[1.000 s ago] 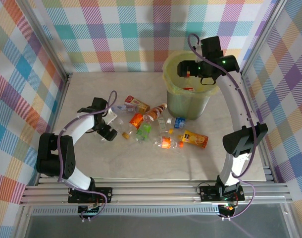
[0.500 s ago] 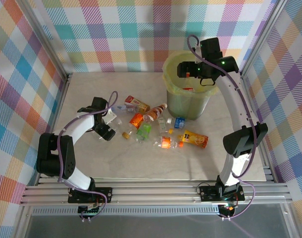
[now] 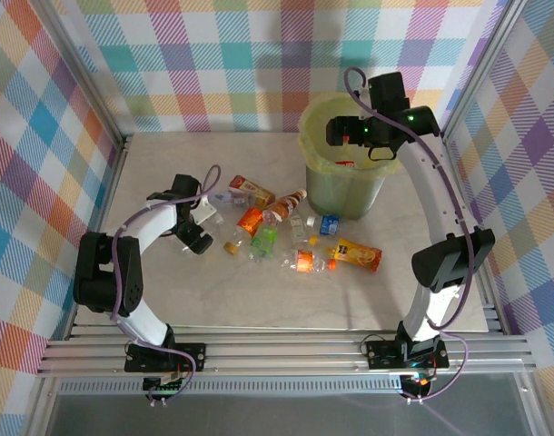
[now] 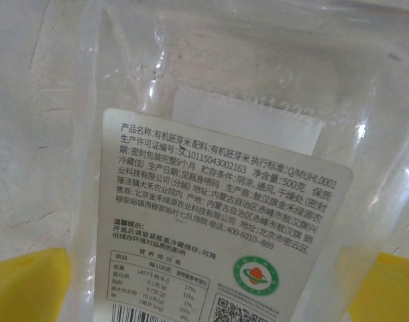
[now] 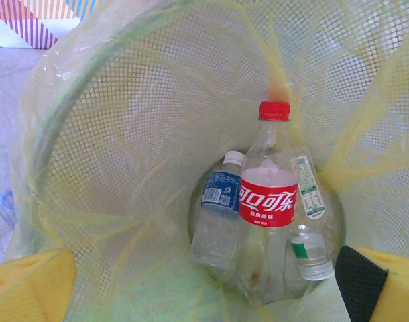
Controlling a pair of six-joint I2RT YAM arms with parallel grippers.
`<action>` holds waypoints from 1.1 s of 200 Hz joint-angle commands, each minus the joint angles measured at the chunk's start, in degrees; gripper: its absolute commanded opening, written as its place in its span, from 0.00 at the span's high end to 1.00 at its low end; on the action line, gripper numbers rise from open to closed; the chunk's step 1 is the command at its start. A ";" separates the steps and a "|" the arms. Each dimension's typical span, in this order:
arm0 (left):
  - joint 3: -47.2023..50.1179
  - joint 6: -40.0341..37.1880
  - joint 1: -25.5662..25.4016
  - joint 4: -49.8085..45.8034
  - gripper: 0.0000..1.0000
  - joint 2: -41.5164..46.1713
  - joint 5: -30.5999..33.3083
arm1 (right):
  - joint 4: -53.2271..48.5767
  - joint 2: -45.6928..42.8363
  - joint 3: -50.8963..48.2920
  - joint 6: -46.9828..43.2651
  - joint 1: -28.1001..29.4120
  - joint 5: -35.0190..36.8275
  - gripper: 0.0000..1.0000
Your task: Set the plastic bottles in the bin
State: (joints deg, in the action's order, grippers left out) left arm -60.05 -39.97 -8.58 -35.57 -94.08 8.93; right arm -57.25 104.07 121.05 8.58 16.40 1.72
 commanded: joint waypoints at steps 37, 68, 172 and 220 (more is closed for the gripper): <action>1.11 1.05 0.17 -3.32 0.00 -2.33 -1.53 | 1.53 -2.55 -0.64 0.12 -0.36 -0.50 0.00; 2.86 4.37 0.20 -3.11 0.00 0.26 -2.32 | 1.67 -3.07 -0.90 0.37 -0.24 -1.06 0.00; 2.71 7.35 0.91 -5.00 0.21 -1.55 -3.35 | 3.29 -5.82 -4.31 0.56 -0.23 -1.55 0.00; 2.14 8.31 0.93 -5.99 0.22 4.35 -3.45 | 3.90 -7.42 -5.19 0.82 -0.07 -2.58 0.00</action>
State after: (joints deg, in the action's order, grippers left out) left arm -58.96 -33.61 -8.12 -35.99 -93.17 8.73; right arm -55.07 99.72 116.27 8.60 16.40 0.78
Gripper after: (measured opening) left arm 0.791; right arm 0.996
